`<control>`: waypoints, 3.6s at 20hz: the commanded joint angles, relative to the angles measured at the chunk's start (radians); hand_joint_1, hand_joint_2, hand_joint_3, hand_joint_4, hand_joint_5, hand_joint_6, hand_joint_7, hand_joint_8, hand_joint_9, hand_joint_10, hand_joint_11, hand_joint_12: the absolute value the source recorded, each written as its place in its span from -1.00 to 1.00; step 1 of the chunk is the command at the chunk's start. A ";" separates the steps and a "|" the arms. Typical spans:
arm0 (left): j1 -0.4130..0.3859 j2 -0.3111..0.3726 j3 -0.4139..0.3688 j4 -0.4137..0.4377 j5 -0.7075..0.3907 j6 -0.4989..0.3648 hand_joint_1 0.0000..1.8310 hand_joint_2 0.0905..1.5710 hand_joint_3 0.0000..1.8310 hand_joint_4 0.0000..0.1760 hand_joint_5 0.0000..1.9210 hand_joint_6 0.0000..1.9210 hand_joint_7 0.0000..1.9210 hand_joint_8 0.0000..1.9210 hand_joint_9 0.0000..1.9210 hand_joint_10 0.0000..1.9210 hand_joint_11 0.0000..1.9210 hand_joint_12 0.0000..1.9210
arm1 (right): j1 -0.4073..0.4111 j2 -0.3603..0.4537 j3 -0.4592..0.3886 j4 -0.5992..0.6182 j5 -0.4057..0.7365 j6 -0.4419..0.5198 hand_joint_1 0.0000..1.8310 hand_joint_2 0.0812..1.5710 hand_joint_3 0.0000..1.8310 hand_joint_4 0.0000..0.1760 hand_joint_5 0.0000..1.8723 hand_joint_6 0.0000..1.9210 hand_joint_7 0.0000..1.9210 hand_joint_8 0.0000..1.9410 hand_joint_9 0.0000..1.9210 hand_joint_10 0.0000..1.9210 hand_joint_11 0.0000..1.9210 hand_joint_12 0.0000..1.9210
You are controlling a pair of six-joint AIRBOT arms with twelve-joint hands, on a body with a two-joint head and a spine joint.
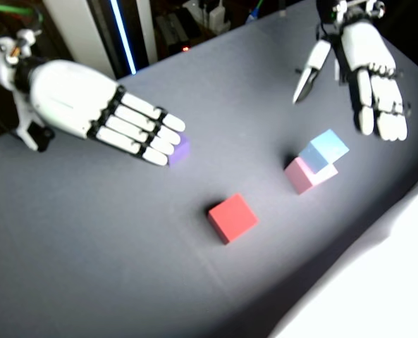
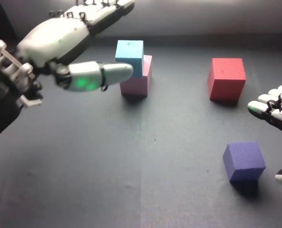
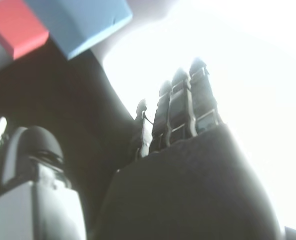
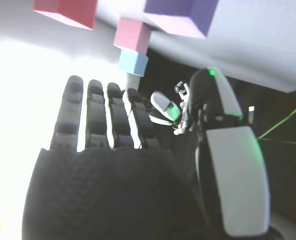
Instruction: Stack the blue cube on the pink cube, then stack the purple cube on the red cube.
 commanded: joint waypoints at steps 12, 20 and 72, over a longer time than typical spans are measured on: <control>0.255 0.092 -0.139 -0.107 -0.428 -0.039 -0.38 0.69 -0.98 1.00 -1.00 -1.00 -1.00 -1.00 -1.00 -1.00 -1.00 -1.00 | 0.127 -0.168 0.142 0.001 -0.109 0.064 -0.07 0.32 -0.99 -1.00 -1.00 -1.00 -0.85 -0.98 -0.86 -0.87 -1.00 0.35; 0.286 0.125 -0.169 -0.098 -0.479 -0.041 -0.41 0.72 -0.99 0.55 -1.00 -1.00 -1.00 -1.00 -1.00 -1.00 -1.00 -1.00 | 0.257 -0.198 0.191 -0.041 -0.193 0.027 0.45 0.53 -1.00 -1.00 -0.30 0.25 -0.15 0.42 -0.12 0.62 -0.18 0.85; 0.394 0.087 -0.188 -0.138 -0.511 -0.086 -0.40 0.74 -1.00 -0.51 -1.00 -1.00 -1.00 -1.00 -1.00 -1.00 -1.00 -1.00 | 0.628 -0.298 0.416 0.290 -0.395 -0.341 -0.30 0.73 -1.00 -0.12 -0.96 -0.98 -0.97 -0.99 -1.00 -0.05 -1.00 0.93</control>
